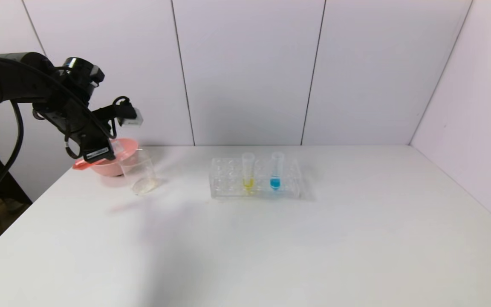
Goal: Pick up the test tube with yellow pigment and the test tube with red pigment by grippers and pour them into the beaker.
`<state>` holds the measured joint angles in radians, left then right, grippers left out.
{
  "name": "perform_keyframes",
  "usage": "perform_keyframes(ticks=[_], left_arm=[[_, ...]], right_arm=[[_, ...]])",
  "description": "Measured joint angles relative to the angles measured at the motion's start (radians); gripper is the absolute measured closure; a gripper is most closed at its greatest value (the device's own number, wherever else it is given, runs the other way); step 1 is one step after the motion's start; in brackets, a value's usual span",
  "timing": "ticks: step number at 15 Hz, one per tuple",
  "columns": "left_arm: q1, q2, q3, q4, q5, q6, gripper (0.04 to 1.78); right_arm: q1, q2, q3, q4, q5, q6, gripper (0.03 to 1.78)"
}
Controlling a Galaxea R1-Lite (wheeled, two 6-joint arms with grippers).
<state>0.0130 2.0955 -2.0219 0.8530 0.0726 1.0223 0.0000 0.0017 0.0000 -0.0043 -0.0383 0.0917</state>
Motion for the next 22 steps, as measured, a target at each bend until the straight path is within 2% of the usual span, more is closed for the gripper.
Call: perform_keyframes(ticks=[14, 22], left_arm=[[-0.091, 0.066, -0.001, -0.025, 0.340, 0.001, 1.38], [-0.150, 0.070, 0.000, 0.027, 0.488, 0.003, 1.38]], right_arm=[[0.000, 0.000, 0.000, 0.000, 0.000, 0.000, 0.10], [0.000, 0.000, 0.000, 0.000, 0.000, 0.000, 0.10]])
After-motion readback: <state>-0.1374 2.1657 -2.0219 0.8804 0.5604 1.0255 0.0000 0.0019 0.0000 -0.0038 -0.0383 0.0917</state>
